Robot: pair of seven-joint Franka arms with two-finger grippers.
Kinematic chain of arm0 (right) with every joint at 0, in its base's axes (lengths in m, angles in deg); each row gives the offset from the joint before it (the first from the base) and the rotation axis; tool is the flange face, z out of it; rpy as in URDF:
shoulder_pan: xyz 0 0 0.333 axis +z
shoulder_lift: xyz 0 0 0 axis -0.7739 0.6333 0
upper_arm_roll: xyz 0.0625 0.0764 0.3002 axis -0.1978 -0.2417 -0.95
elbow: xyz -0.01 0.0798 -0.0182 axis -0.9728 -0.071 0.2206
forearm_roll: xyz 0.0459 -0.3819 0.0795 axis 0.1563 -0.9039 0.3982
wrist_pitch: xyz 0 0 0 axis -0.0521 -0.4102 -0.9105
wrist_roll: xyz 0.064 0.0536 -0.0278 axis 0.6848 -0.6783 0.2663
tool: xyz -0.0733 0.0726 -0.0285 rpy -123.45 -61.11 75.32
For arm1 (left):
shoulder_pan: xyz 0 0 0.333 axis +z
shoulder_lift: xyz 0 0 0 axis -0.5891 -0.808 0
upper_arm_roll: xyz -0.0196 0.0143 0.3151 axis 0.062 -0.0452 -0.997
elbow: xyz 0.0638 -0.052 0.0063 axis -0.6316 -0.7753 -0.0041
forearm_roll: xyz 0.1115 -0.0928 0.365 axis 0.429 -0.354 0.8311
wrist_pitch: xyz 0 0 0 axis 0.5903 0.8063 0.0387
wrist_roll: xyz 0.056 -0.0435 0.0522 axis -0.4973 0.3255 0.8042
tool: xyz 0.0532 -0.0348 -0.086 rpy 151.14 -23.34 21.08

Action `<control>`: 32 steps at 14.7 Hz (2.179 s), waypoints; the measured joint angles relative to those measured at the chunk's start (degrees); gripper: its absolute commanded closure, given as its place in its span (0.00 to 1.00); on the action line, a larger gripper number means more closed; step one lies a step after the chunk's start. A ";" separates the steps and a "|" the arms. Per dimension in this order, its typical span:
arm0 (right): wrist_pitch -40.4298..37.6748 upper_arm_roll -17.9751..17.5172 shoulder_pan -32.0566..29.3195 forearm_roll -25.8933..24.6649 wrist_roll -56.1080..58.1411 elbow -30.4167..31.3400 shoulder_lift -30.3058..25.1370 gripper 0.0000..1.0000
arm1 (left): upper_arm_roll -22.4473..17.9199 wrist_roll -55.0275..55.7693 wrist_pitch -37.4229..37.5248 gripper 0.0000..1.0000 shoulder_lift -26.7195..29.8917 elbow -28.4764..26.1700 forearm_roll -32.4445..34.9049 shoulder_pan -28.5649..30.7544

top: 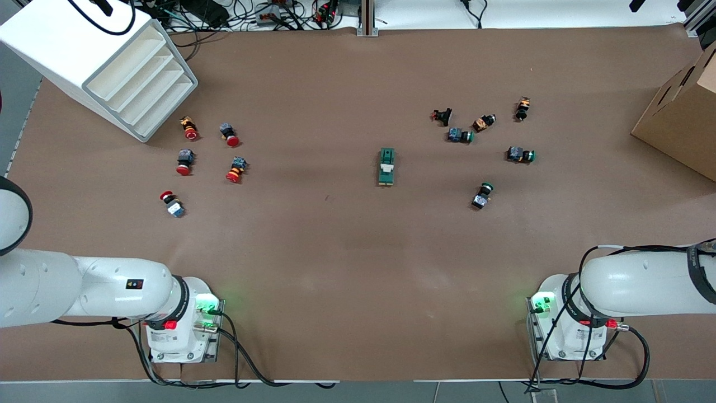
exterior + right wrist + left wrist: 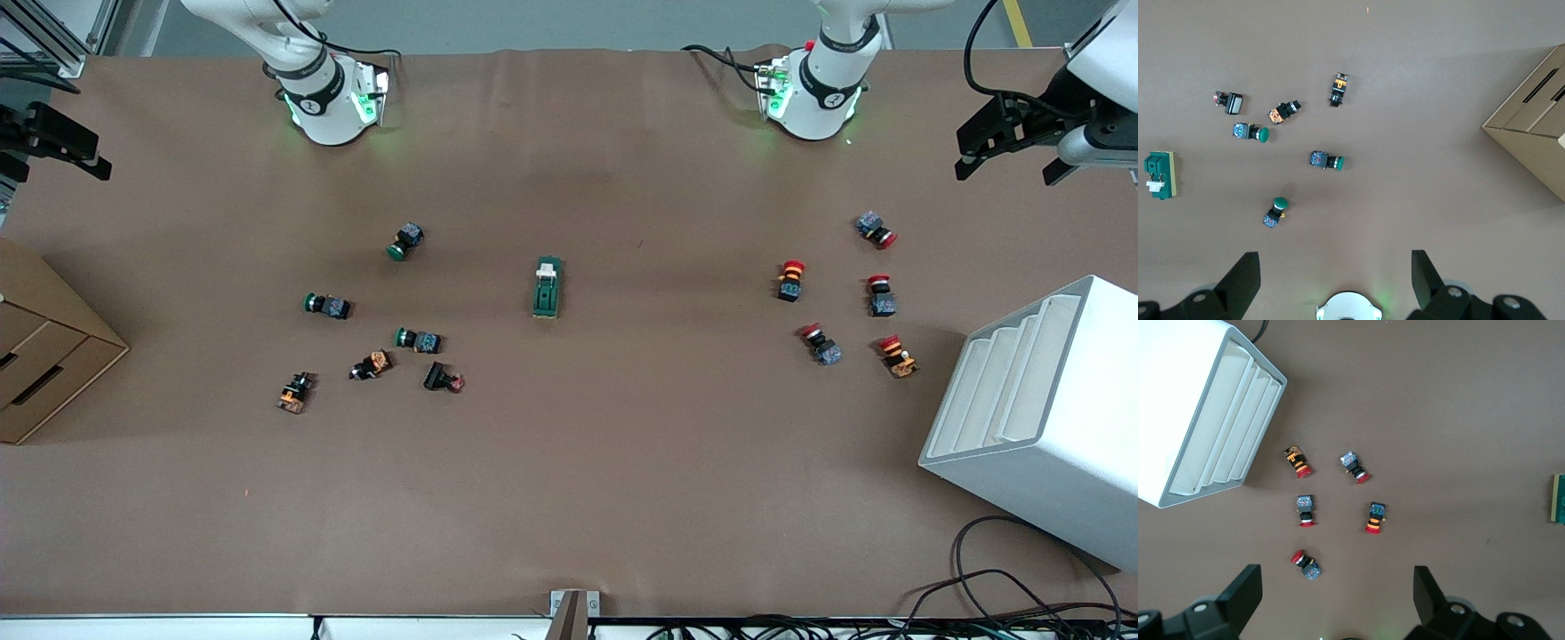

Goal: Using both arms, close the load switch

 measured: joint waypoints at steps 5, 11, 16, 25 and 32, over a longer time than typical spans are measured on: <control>0.00 0.00 0.00 0.00 0.00 0.00 0.00 0.00 | 0.02 0.00 0.18 0.00 -0.05 0.22 0.00 -0.02; 0.00 -0.02 0.01 0.00 0.00 0.00 0.00 0.00 | 7.77 8.10 -3.64 0.00 -5.82 2.82 -1.00 -2.62; 0.00 -0.01 0.01 0.00 0.00 0.00 0.00 0.00 | 19.65 29.39 -15.41 0.00 -15.59 2.12 1.47 -6.34; 0.00 -0.05 0.04 -1.10 0.05 0.03 0.08 0.00 | 21.37 76.98 -31.93 0.00 -31.97 -1.89 18.72 -32.15; 0.00 0.39 -0.17 -1.31 0.05 0.14 1.09 0.00 | 21.46 105.57 -37.61 0.02 -37.70 -9.30 43.19 -40.71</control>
